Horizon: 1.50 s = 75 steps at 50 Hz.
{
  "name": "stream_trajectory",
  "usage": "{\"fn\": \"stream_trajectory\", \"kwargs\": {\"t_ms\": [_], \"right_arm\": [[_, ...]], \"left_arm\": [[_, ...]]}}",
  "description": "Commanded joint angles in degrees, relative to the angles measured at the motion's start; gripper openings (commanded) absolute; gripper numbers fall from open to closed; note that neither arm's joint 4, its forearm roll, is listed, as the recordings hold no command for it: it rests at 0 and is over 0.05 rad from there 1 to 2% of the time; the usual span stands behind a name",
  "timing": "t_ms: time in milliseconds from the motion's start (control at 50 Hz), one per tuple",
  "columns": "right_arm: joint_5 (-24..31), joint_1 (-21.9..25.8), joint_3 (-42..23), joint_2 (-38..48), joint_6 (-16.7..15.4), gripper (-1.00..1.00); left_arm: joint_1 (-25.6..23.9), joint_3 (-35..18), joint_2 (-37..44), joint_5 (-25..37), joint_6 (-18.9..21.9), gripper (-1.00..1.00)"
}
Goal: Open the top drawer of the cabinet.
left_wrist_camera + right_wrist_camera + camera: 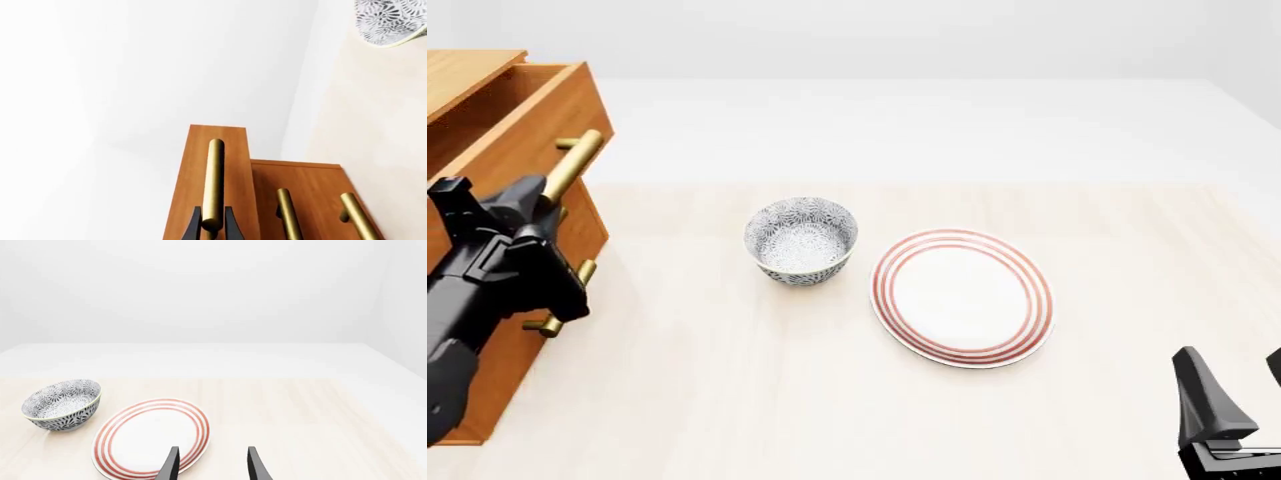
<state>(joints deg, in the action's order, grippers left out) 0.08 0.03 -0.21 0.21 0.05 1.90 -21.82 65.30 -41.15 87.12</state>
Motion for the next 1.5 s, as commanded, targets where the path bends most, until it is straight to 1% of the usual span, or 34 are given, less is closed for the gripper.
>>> {"fn": "stream_trajectory", "kwargs": {"t_ms": [20, 40, 180, 500, 620, 640, 700, 740, 800, 840, 1000, 1040, 1080, 1120, 1140, 1160, 1180, 1200, 1220, 1240, 1260, 1280, 1300, 1320, 1360, 1380, 1420, 1460, 1500], "right_arm": [[-0.04, -0.01, 0.03, 0.00, -0.02, 1.00], [-0.04, -0.02, 0.03, 0.01, 0.00, 1.00], [-0.04, 0.00, 0.03, 0.01, -0.01, 1.00], [-0.04, 0.00, 0.03, 0.00, -0.02, 1.00], [-0.04, 0.00, 0.03, 0.00, 0.00, 1.00], [-0.04, -0.01, 0.03, 0.00, -0.02, 1.00], [-0.04, -0.01, 0.03, 0.00, -0.01, 1.00], [-0.03, -0.01, 0.03, 0.01, -0.03, 1.00], [-0.04, -0.01, 0.03, 0.01, -0.01, 1.00], [-0.04, -0.02, 0.03, 0.00, 0.00, 1.00], [-0.04, -0.01, 0.03, 0.01, 0.01, 1.00], [-0.04, 0.01, 0.03, 0.00, -0.01, 1.00], [-0.04, 0.00, 0.03, 0.01, -0.01, 1.00], [-0.04, -0.02, 0.03, 0.01, -0.01, 1.00], [-0.04, -0.01, 0.03, 0.00, 0.02, 1.00], [-0.04, 0.00, 0.03, 0.00, -0.03, 1.00], [-0.04, 0.00, 0.03, 0.01, -0.03, 1.00], [-0.04, 0.00, 0.03, 0.01, -0.02, 1.00], [-0.04, -0.02, 0.03, 0.00, -0.01, 1.00], [-0.05, -0.01, 0.03, 0.00, -0.01, 1.00], [-0.05, -0.01, 0.03, 0.00, -0.01, 1.00], [-0.04, 0.00, 0.03, 0.01, 0.01, 1.00], [-0.04, -0.01, 0.03, 0.01, -0.02, 1.00], [-0.03, -0.03, 0.03, 0.01, 0.01, 1.00], [-0.04, -0.02, 0.03, 0.01, 0.00, 1.00], [-0.04, -0.02, 0.03, 0.01, 0.00, 1.00], [-0.04, -0.01, 0.03, 0.01, -0.01, 1.00], [-0.04, -0.01, 0.03, 0.01, -0.02, 1.00], [-0.04, 0.00, 0.03, 0.01, -0.01, 1.00]], "left_arm": [[-1.55, 2.97, -3.67, 1.87, 1.09, -1.00], [-1.71, 2.70, -4.32, 2.59, 1.21, -1.00], [-2.81, 3.55, -5.22, 2.02, 1.80, -1.00], [-4.29, 3.81, -6.19, 2.13, 1.48, -1.00], [-4.82, 4.35, -7.22, 2.16, 0.79, -1.00], [-4.94, 4.50, -7.31, 2.23, 0.90, 1.00], [-5.19, 5.26, -7.45, 1.45, 1.36, 1.00], [-5.56, 4.98, -8.53, 2.75, 1.19, 1.00], [-5.99, 5.67, -8.77, 2.43, 1.49, 1.00], [-6.52, 5.23, -9.77, 3.92, 1.02, 1.00], [-7.27, 7.21, -11.75, 3.91, 1.05, 1.00], [-8.01, 6.76, -12.80, 5.75, 0.42, 1.00], [-7.70, 7.25, -13.72, 5.60, 1.00, 1.00], [-7.92, 6.66, -14.69, 7.25, 0.80, 1.00], [-7.64, 6.57, -15.66, 7.74, 0.13, 1.00], [-7.08, 5.79, -17.12, 9.98, -1.32, 1.00], [-8.61, 4.21, -17.67, 12.82, -3.28, 1.00], [-8.37, 3.61, -18.87, 14.44, -4.33, 1.00], [-8.86, 3.56, -18.94, 14.67, -4.45, 1.00], [-8.79, 3.06, -19.81, 16.49, -5.56, 1.00], [-8.34, 3.65, -20.28, 16.03, -5.17, 1.00], [-9.15, 2.80, -20.17, 17.89, -6.37, 1.00], [-9.77, 1.19, -21.50, 21.15, -8.96, 1.00], [-9.74, 0.51, -22.32, 23.07, -10.02, 1.00], [-10.57, -0.71, -22.64, 25.23, -11.68, 1.00], [-10.57, -0.72, -22.66, 25.26, -11.68, 1.00], [-10.71, -1.88, -23.21, 27.99, -13.57, 1.00], [-11.91, -3.63, -23.59, 30.40, -16.19, 1.00], [-10.94, -3.96, -24.45, 32.25, -17.17, 1.00]]}}
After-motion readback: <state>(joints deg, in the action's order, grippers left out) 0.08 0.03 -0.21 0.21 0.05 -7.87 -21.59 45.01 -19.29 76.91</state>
